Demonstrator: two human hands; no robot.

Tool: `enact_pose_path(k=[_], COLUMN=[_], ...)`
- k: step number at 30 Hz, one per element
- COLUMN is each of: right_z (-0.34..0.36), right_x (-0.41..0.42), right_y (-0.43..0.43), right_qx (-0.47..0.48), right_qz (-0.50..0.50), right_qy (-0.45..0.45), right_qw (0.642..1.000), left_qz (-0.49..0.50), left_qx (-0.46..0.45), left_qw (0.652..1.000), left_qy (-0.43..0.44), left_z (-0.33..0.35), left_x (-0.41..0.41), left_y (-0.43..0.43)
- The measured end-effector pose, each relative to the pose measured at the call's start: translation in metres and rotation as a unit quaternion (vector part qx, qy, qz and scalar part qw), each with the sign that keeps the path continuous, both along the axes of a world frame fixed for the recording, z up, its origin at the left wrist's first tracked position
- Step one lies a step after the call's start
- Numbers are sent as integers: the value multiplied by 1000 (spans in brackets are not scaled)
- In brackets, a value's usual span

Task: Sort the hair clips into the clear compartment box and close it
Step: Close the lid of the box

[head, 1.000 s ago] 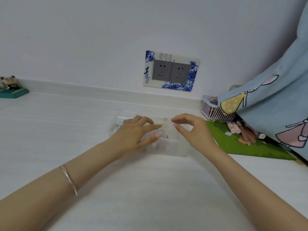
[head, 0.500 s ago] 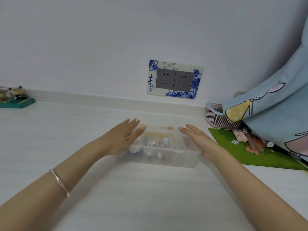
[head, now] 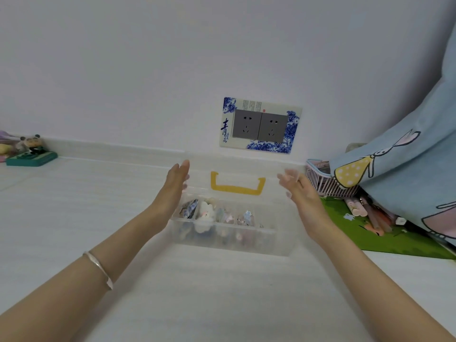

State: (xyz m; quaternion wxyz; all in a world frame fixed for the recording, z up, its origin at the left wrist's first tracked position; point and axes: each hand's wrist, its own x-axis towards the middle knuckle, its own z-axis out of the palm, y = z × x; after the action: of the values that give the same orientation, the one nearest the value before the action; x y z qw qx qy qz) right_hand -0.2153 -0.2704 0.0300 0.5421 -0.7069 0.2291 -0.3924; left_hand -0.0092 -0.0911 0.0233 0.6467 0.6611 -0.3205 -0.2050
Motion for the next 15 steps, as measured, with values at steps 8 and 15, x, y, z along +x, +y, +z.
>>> enact_pose_path(k=[8,15], right_z=[-16,-32], right_x=[-26,-38], right_y=[19,28], right_qx=[-128,-209], right_qz=[30,53], right_qy=[23,97], right_qw=[991,972], left_qz=[-75,-125], left_qx=[-2,88], left_qw=[980,933], left_qy=[-185,-326], left_z=[0,-8], left_x=[2,1], left_y=[32,39])
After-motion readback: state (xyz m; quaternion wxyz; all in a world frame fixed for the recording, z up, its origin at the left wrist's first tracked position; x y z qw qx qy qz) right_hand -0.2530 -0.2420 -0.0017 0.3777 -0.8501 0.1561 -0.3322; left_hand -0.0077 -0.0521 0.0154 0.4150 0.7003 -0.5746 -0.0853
